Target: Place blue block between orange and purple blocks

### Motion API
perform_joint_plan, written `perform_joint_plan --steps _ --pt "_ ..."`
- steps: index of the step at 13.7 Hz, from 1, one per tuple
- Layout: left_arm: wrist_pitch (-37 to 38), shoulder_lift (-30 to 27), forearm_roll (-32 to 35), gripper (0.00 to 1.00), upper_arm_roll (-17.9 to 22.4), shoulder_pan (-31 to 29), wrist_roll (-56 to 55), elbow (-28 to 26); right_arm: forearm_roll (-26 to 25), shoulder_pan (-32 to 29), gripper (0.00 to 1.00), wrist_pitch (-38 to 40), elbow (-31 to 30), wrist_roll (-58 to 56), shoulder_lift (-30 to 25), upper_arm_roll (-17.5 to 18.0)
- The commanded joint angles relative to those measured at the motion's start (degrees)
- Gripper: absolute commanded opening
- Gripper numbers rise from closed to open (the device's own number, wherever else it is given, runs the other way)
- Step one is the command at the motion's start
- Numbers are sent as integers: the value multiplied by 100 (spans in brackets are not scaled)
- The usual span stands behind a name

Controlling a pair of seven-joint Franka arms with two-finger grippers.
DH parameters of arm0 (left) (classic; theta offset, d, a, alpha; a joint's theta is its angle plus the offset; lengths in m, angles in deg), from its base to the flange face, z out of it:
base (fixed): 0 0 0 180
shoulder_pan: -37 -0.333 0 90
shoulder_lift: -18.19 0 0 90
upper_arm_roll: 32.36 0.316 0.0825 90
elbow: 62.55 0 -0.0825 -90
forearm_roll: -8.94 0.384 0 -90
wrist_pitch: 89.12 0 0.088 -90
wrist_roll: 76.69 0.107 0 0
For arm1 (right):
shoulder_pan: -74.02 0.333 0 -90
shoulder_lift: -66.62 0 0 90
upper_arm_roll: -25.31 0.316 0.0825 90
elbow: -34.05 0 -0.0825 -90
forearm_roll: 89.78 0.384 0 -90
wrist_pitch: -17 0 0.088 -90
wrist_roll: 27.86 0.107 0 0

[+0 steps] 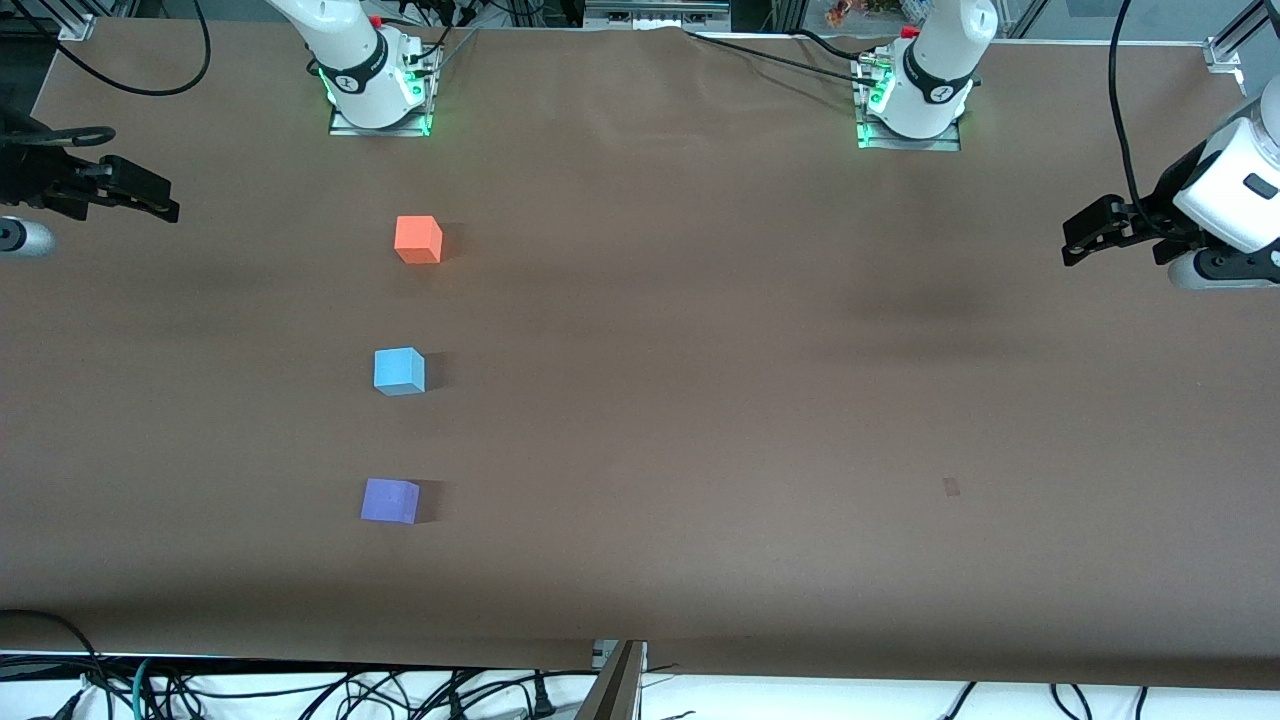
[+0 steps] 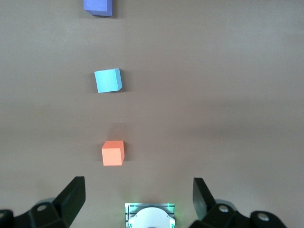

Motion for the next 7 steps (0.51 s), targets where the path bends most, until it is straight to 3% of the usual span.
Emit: perform_joint_plan --steps 1,7 --pt "123 78 28 100 -11 0 87 183 -13 -62 100 -17 -124 -66 -69 133" --pt "132 78 28 100 -11 0 78 166 -21 -80 100 -34 -115 -101 -51 116"
